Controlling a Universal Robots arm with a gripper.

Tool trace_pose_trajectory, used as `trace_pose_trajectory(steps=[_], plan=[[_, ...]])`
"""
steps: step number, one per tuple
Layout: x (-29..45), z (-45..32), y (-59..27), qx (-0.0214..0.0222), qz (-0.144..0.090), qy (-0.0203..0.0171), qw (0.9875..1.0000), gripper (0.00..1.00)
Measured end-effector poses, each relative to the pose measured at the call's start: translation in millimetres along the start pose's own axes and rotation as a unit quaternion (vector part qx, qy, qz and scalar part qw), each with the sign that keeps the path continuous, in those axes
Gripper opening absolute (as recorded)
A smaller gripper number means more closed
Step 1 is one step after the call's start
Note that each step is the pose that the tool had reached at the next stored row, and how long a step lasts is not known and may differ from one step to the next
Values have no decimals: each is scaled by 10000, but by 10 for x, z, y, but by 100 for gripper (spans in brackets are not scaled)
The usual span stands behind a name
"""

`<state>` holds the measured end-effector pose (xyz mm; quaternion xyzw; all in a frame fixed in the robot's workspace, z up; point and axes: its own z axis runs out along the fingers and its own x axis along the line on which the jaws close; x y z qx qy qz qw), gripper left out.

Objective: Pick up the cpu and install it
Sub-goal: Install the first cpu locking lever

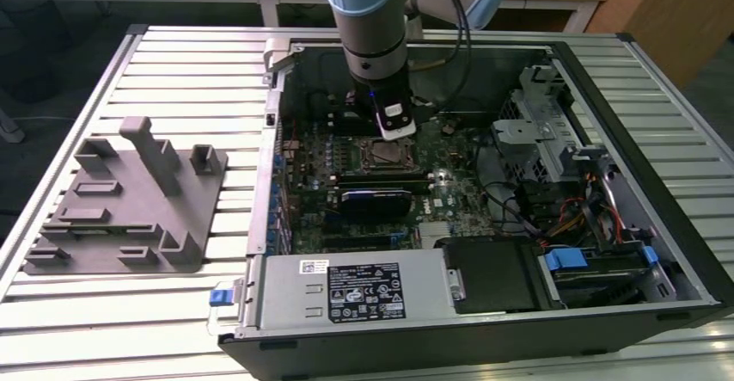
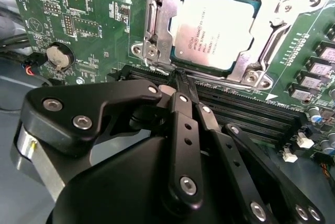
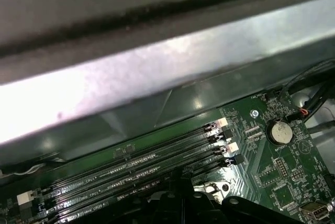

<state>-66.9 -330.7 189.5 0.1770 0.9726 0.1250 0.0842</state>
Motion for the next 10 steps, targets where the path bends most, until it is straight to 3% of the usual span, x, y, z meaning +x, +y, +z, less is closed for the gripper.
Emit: trace_pose_trajectory(steps=[4,10], plan=[[-4,-30,9,0,0,0,10000,11],[-17,-137,39,0,0,0,10000,11]])
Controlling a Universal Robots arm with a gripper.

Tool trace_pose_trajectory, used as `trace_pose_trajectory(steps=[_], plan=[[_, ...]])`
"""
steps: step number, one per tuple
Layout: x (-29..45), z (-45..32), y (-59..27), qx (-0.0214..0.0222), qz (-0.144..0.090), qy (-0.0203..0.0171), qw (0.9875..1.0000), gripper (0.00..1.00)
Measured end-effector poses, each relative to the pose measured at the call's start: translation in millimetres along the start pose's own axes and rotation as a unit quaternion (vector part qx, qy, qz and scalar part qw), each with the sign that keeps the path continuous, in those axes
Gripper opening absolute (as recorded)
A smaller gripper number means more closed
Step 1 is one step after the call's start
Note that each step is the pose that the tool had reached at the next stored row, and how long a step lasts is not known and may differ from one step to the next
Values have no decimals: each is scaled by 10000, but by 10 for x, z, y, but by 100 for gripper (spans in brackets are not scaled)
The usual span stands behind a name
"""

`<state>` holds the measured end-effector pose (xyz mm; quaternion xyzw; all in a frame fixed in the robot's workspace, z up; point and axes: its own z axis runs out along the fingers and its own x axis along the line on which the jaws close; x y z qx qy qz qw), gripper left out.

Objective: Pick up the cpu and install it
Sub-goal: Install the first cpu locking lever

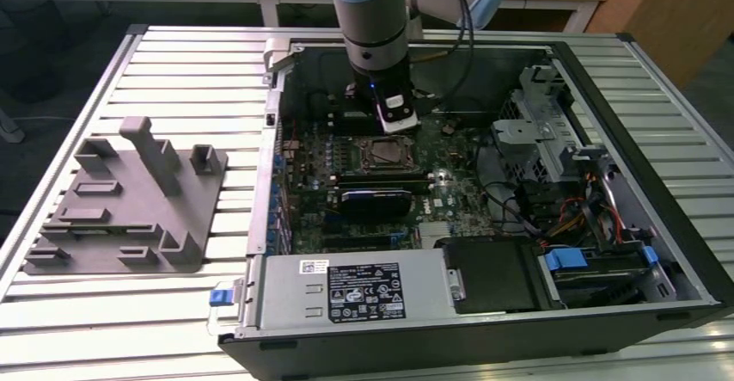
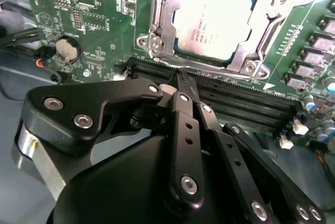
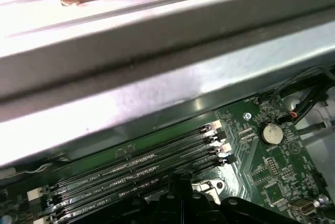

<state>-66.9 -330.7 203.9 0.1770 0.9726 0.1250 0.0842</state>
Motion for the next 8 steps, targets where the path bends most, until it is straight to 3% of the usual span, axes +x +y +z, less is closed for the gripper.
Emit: trace_pose_trajectory(steps=[8], plan=[[-20,-163,48,0,0,0,10000,11]])
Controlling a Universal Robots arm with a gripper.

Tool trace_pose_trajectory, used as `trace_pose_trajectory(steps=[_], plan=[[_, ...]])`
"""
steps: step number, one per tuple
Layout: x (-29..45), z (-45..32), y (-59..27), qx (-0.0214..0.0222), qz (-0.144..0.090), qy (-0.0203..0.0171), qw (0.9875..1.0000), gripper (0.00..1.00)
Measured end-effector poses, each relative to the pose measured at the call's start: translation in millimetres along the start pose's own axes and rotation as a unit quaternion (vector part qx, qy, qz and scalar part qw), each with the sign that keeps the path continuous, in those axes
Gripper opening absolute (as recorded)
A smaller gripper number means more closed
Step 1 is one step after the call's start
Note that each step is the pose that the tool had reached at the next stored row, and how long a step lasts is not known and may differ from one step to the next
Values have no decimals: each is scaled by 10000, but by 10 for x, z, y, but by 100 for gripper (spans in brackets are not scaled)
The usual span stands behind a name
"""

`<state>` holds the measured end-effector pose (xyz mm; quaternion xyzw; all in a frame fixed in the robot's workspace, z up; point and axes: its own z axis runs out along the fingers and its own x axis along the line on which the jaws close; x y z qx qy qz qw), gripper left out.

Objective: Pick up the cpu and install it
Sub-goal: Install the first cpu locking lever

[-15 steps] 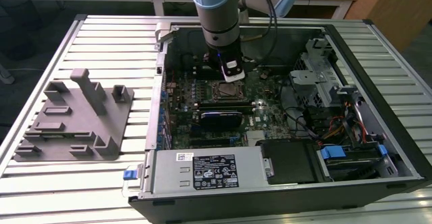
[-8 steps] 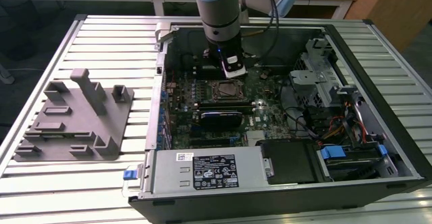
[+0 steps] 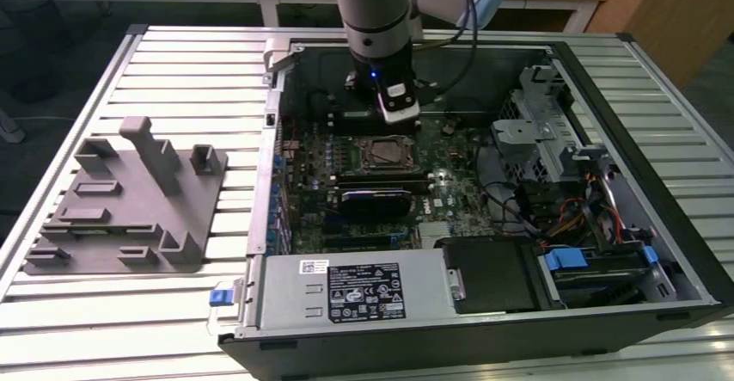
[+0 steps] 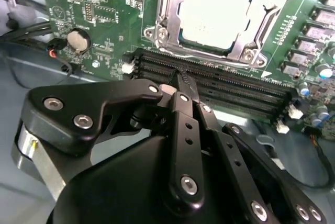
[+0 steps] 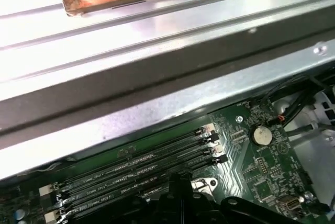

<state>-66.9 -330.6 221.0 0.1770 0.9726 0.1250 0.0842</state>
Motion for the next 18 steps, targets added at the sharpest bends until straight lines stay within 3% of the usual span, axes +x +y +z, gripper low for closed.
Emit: trace_pose_trajectory(steps=[7,16,18], plan=[[-12,-99,30,0,0,0,10000,11],[-12,-107,33,7,1,-3,10000,11],[-12,-107,33,101,-20,-36,9999,11]])
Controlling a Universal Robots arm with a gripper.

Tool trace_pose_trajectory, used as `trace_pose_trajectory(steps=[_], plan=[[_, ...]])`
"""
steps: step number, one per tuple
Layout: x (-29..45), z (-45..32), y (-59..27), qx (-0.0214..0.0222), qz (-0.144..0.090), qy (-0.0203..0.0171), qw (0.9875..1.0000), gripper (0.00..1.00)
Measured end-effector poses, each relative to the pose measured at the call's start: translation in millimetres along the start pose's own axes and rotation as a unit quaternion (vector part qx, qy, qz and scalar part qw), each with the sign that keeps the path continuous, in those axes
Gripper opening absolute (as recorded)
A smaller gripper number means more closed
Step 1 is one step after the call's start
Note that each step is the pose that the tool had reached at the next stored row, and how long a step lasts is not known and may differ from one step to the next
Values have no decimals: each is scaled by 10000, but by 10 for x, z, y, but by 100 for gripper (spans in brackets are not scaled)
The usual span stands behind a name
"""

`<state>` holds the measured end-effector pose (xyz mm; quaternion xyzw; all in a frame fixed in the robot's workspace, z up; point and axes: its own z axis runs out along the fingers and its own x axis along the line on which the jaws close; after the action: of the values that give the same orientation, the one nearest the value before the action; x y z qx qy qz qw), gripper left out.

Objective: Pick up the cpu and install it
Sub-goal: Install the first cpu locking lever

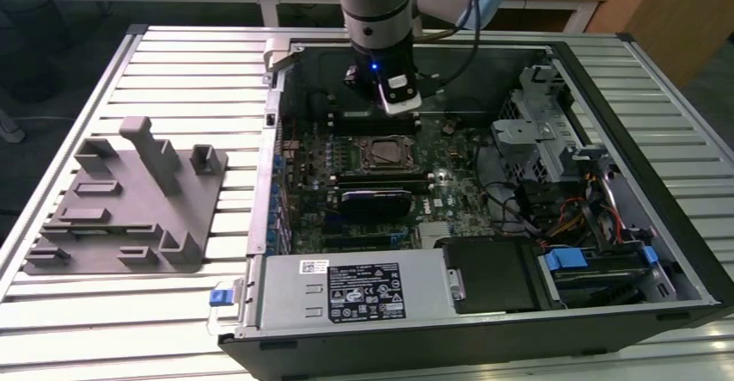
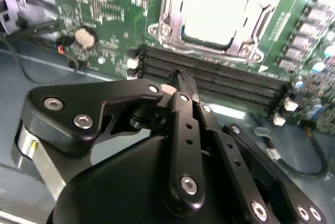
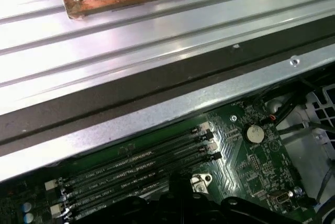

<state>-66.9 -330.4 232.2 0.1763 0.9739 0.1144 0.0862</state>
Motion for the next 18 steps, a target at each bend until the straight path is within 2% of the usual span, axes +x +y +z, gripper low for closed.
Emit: trace_pose_trajectory(steps=[2,4,8,11,13,15,17,18], plan=[[-2,1,1,135,-30,-43,9999,11],[-6,1,3,246,-46,-42,9997,11],[-13,3,8,560,-95,-71,9984,11],[-25,5,13,751,-122,-70,9971,11],[-35,8,16,857,-136,-54,9962,11],[-47,10,21,940,-142,-17,9955,11],[-59,12,25,1006,-144,33,9948,11],[-66,14,27,1034,-141,71,9945,11]])
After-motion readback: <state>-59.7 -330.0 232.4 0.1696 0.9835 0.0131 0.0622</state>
